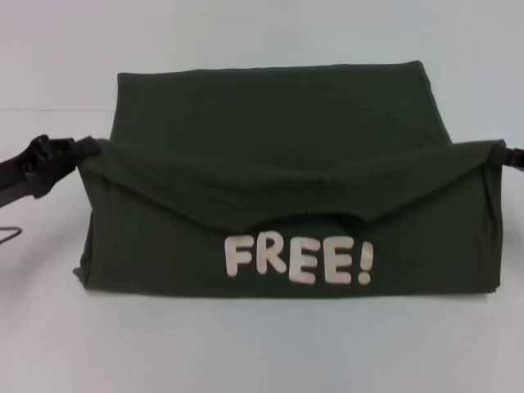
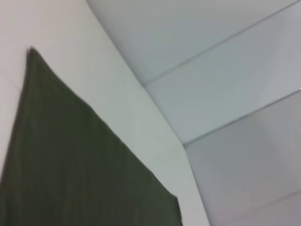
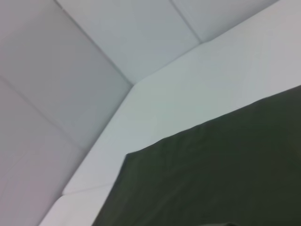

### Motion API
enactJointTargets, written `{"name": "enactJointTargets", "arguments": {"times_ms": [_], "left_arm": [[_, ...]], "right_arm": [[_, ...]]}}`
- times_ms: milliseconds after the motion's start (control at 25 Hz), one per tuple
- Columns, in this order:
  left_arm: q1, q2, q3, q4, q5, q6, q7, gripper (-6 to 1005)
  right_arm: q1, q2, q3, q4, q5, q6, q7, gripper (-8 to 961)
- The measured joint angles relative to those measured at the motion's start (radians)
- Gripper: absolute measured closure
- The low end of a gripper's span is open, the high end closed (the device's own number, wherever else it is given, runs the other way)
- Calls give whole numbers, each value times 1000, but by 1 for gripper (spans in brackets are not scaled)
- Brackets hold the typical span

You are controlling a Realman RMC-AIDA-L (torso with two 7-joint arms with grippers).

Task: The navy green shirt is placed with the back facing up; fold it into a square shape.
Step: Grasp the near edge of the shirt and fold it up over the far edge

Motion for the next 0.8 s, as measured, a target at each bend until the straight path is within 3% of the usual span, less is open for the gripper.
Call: {"name": "enactJointTargets", "arguments": {"times_ms": [120, 440, 560, 800], "left_arm": [[-13, -22, 3, -2, -36, -68, 63, 986], [-63, -50, 9, -2, -66, -181, 167, 987], [-74, -71, 11, -2, -78, -238, 218, 987], [-92, -105, 17, -2, -106, -348, 265, 977]], "right_arm": [[17, 16, -1, 8, 7, 82, -21, 900], [80, 28, -25, 36, 13, 216, -120, 900], [93, 37, -55, 41, 14, 283, -135, 900], [114, 64, -99, 49, 16, 391, -155, 900]]}}
